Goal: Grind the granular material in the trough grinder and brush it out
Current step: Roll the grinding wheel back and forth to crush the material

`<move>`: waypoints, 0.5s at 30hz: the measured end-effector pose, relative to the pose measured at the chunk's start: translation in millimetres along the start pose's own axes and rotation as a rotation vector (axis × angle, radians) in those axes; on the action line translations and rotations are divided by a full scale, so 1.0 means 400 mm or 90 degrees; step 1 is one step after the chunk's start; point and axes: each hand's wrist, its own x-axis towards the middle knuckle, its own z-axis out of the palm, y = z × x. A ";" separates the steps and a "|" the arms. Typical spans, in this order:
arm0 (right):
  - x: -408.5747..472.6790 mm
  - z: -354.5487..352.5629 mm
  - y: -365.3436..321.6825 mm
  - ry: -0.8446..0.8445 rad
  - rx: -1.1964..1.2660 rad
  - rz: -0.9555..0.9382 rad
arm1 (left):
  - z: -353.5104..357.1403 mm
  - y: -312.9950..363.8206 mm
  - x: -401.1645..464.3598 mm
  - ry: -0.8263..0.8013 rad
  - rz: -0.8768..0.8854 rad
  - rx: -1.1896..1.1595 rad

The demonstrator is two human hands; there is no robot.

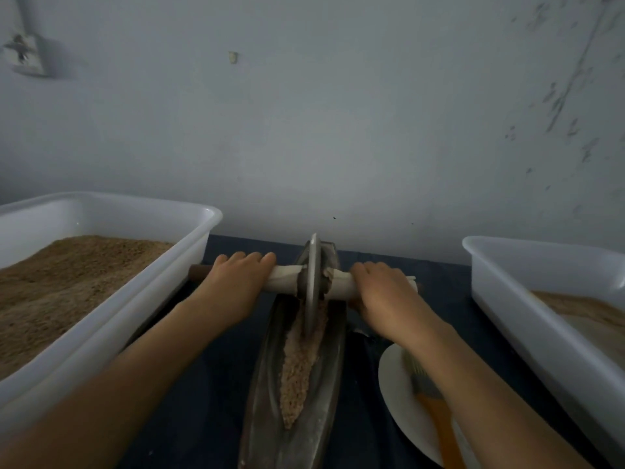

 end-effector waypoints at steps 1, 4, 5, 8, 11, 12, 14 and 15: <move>-0.004 -0.007 -0.002 -0.022 -0.003 -0.006 | -0.007 -0.002 -0.001 -0.026 0.005 0.004; -0.019 -0.051 -0.015 -0.137 0.032 -0.014 | -0.042 -0.005 -0.015 -0.145 0.035 0.004; -0.025 -0.071 -0.021 -0.186 0.050 -0.017 | -0.057 -0.005 -0.022 -0.192 0.046 -0.011; -0.049 -0.129 -0.040 -0.309 0.073 -0.046 | -0.105 -0.012 -0.052 -0.317 0.074 -0.069; -0.072 -0.170 -0.049 -0.385 0.091 -0.072 | -0.138 -0.024 -0.075 -0.395 0.121 -0.095; -0.076 -0.176 -0.050 -0.398 0.098 -0.076 | -0.144 -0.026 -0.077 -0.406 0.129 -0.099; -0.076 -0.179 -0.048 -0.406 0.107 -0.073 | -0.143 -0.028 -0.075 -0.414 0.132 -0.111; -0.073 -0.176 -0.046 -0.405 0.110 -0.067 | -0.137 -0.029 -0.070 -0.415 0.129 -0.117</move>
